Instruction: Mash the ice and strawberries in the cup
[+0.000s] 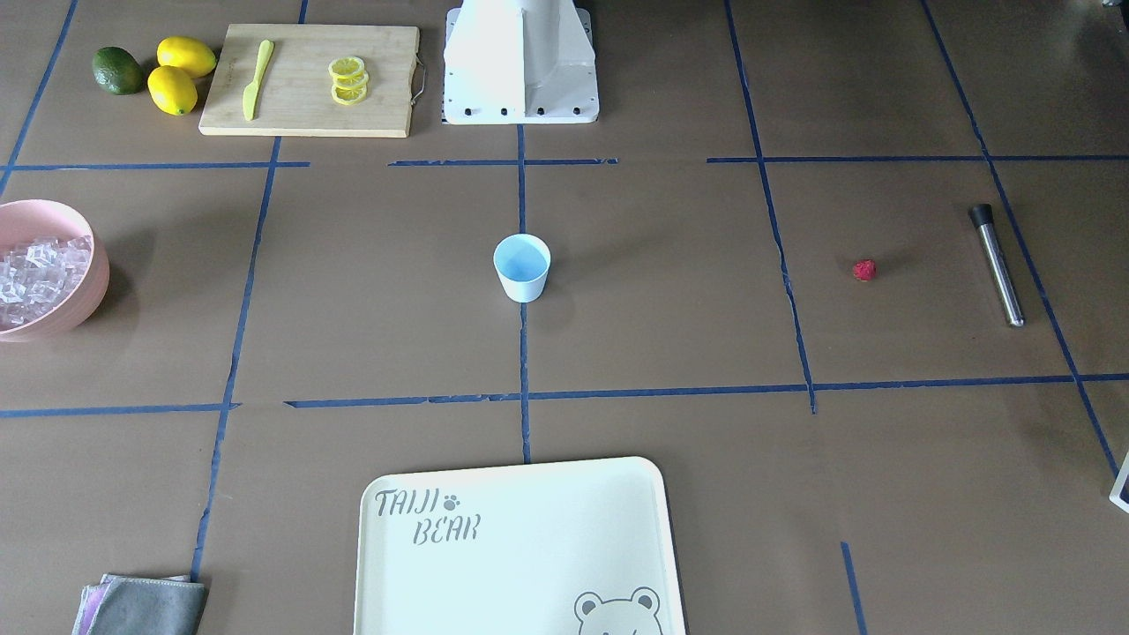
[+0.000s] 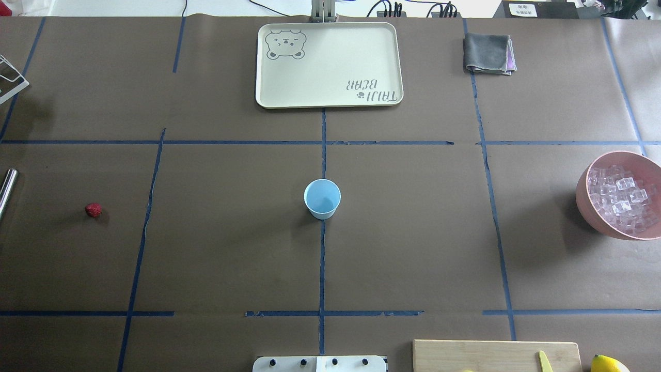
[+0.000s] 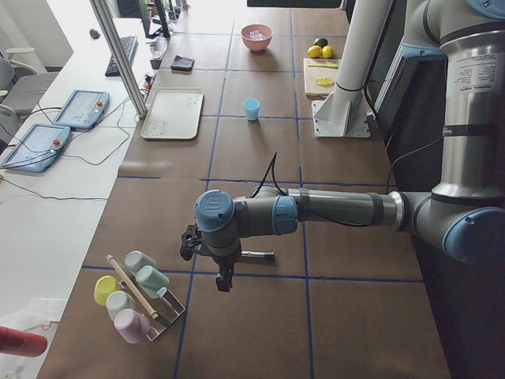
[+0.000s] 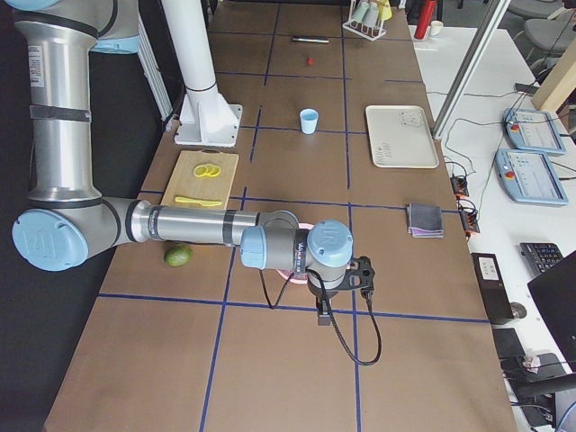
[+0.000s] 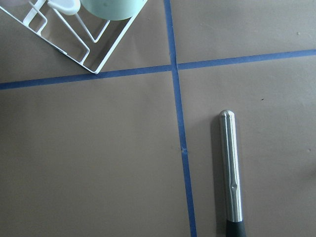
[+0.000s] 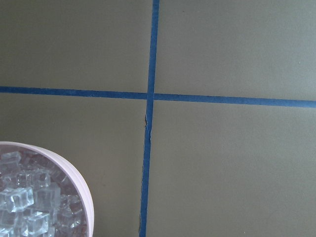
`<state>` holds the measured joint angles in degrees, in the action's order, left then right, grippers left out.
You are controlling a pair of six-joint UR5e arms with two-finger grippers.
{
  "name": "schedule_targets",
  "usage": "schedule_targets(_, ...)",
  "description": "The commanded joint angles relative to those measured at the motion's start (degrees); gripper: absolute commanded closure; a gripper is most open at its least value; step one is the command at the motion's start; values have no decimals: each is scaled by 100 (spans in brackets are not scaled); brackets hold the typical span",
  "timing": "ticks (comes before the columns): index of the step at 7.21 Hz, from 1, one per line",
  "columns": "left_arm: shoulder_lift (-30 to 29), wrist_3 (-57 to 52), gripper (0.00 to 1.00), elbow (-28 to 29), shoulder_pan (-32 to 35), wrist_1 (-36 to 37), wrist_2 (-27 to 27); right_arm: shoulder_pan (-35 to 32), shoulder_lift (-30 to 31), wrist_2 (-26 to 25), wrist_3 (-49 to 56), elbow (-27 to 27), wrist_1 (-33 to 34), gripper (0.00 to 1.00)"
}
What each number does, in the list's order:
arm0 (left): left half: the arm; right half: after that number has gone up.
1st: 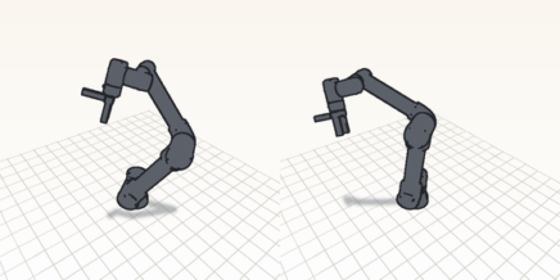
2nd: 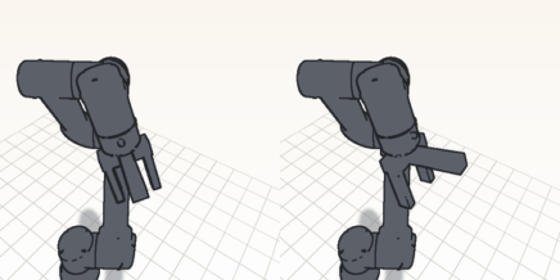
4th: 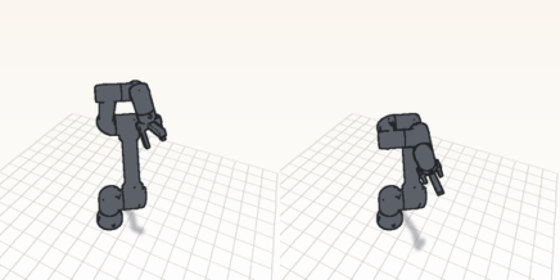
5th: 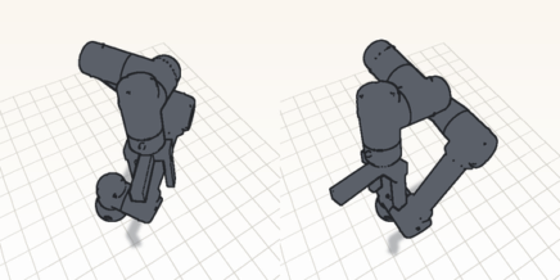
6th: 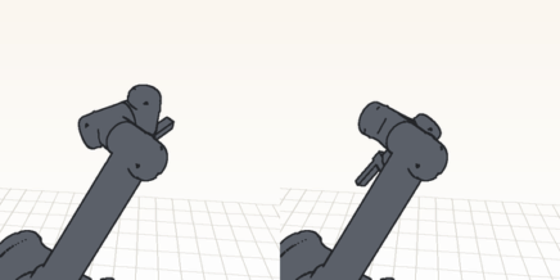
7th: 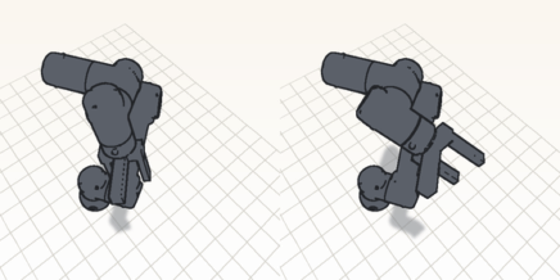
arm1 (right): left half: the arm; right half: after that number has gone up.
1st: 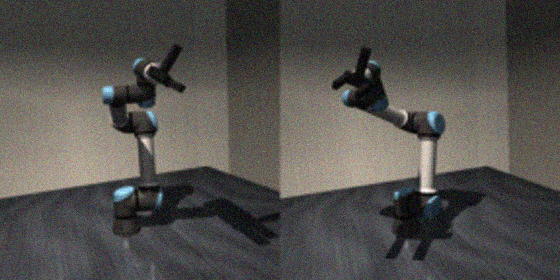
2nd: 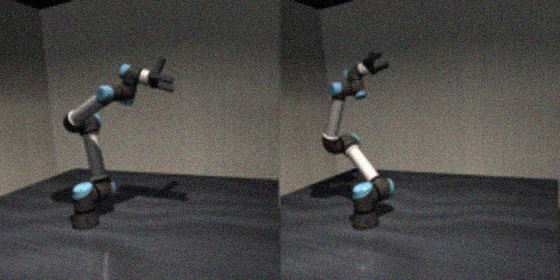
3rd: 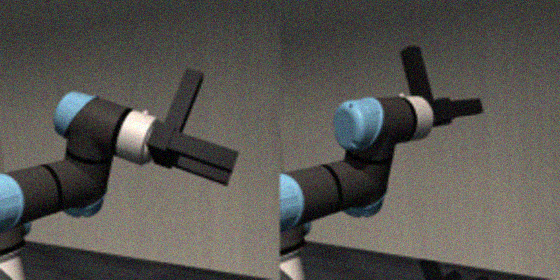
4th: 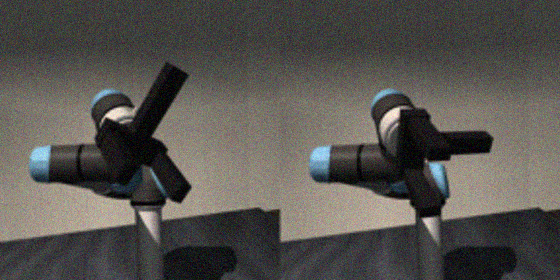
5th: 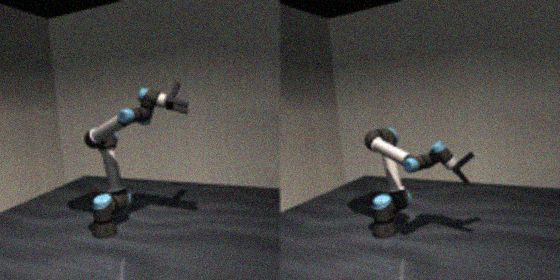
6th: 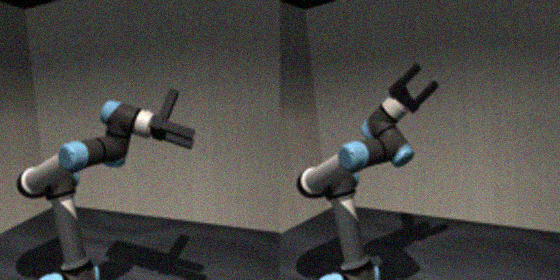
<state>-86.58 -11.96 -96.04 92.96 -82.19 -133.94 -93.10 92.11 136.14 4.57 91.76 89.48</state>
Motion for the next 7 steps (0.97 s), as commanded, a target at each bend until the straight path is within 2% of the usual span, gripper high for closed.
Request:
schedule_targets(1, 1, 0, 0, 6, -6, 2, -1, 2, -17, 0, -9, 0, -10, 0)
schedule_targets(7, -34, -8, 0, -12, 3, -25, -10, 72, -61, -176, -139, 192, -19, 0)
